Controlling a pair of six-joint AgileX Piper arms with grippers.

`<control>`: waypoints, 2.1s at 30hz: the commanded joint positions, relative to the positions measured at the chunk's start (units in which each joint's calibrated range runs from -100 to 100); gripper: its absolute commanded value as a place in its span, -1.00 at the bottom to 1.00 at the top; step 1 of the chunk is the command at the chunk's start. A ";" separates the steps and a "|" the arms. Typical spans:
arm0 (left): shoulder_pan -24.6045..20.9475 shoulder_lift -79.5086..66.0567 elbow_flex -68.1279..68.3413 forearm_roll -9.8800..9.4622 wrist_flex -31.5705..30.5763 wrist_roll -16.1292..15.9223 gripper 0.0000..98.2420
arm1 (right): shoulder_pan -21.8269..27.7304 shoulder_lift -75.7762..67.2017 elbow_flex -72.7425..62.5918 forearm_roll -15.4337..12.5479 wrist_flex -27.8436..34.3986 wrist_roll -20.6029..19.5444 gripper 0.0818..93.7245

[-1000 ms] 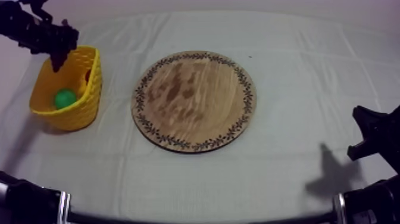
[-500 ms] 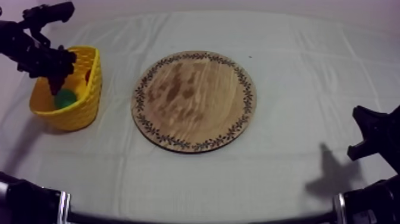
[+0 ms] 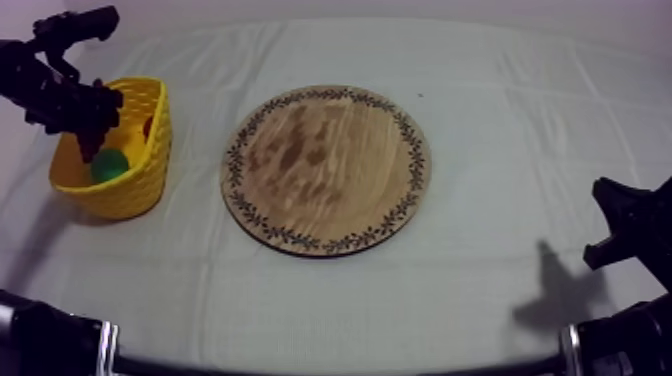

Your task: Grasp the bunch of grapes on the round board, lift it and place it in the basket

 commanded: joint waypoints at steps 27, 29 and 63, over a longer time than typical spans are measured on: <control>-1.36 -20.46 2.73 -1.30 -8.78 -0.17 -0.90 | 0.02 -0.01 -0.03 0.01 0.00 -0.01 -0.99; -1.22 -24.48 4.33 -1.19 -9.05 0.27 -0.95 | 0.02 -0.01 -0.03 0.01 0.00 -0.01 -0.99; -3.21 -85.34 50.87 4.77 -17.13 -7.22 -1.00 | 0.02 -0.01 -0.03 0.01 0.00 -0.01 -0.99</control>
